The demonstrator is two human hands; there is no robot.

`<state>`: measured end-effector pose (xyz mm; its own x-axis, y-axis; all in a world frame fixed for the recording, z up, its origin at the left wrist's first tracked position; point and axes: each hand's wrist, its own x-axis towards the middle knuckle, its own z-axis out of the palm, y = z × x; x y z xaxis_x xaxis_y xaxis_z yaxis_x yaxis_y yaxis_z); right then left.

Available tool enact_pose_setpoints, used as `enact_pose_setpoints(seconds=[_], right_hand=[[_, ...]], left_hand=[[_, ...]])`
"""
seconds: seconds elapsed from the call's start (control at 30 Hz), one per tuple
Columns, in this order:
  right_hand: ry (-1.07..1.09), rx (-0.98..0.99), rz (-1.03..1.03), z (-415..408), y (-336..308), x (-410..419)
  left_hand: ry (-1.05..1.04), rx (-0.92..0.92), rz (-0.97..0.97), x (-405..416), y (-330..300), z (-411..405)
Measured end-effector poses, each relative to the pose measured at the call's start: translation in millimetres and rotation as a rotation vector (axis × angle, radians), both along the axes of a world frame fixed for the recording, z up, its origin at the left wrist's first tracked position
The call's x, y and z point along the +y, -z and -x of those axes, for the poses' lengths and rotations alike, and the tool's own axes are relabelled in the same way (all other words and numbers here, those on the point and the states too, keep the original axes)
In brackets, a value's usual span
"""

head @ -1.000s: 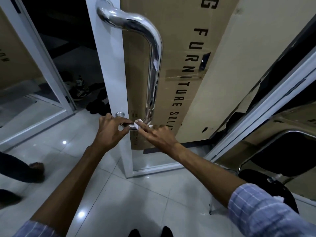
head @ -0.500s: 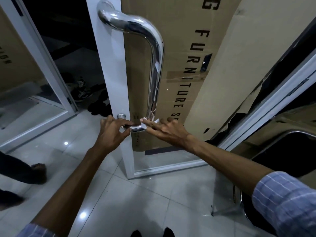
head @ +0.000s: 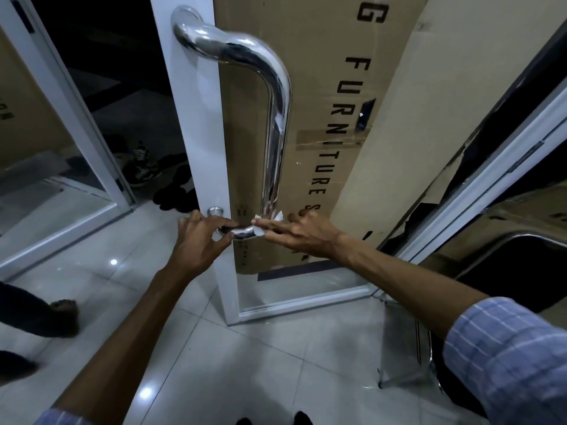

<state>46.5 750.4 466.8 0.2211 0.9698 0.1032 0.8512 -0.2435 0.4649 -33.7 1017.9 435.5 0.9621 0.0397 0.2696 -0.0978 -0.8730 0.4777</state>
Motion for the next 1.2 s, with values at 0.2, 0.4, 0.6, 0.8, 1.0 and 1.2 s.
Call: enact_pose_setpoints(seconds=[0.2, 0.4, 0.6, 0.8, 1.0, 1.2], right_hand=[[0.024, -0.036, -0.118, 5, -34, -1], [0.025, -0.023, -0.059, 8, -26, -1], [0.066, -0.018, -0.144, 12, -33, 0], [0.128, -0.005, -0.252, 17, -40, 1], [0.138, 0.006, -0.248, 18, -38, 1], [0.117, -0.007, -0.234, 19, -34, 3]], left_hand=[[-0.003, -0.006, -0.004, 1, 1, 1], [-0.006, 0.010, 0.015, 1, 2, 2], [-0.005, -0.003, 0.026, -1, 3, 3], [-0.001, -0.023, 0.026, -1, 3, 3], [-0.010, -0.017, 0.034, -2, 3, 4], [-0.002, -0.019, 0.035, -1, 4, 5]])
